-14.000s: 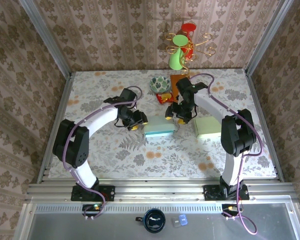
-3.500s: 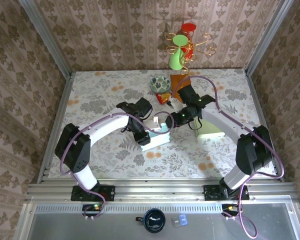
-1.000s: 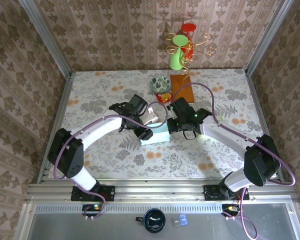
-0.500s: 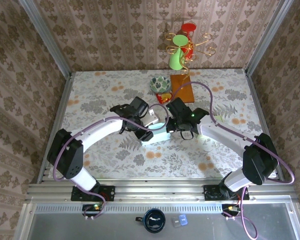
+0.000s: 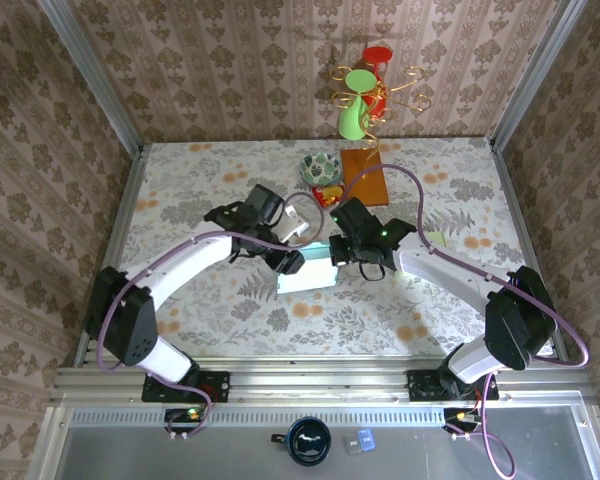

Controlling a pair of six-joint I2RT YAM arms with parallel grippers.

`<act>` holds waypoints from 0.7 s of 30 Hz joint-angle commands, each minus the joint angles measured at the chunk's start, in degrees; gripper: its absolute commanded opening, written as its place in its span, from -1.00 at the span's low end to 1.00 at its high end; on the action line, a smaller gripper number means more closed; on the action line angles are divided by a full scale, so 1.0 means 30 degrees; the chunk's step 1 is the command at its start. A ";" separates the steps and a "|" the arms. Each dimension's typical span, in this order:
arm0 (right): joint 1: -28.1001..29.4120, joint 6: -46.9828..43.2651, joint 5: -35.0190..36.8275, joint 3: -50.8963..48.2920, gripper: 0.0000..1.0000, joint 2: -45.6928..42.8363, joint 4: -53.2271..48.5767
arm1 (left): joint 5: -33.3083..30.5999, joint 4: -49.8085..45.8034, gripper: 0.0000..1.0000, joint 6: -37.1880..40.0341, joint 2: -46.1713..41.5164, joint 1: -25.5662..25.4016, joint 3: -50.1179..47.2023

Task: Fold the paper box

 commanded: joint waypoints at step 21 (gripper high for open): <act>0.1094 0.0476 0.1557 0.0630 -1.00 0.0824 -0.0693 | -0.1362 -0.3499 0.02 -0.2369 -0.2497 0.1534 -0.0023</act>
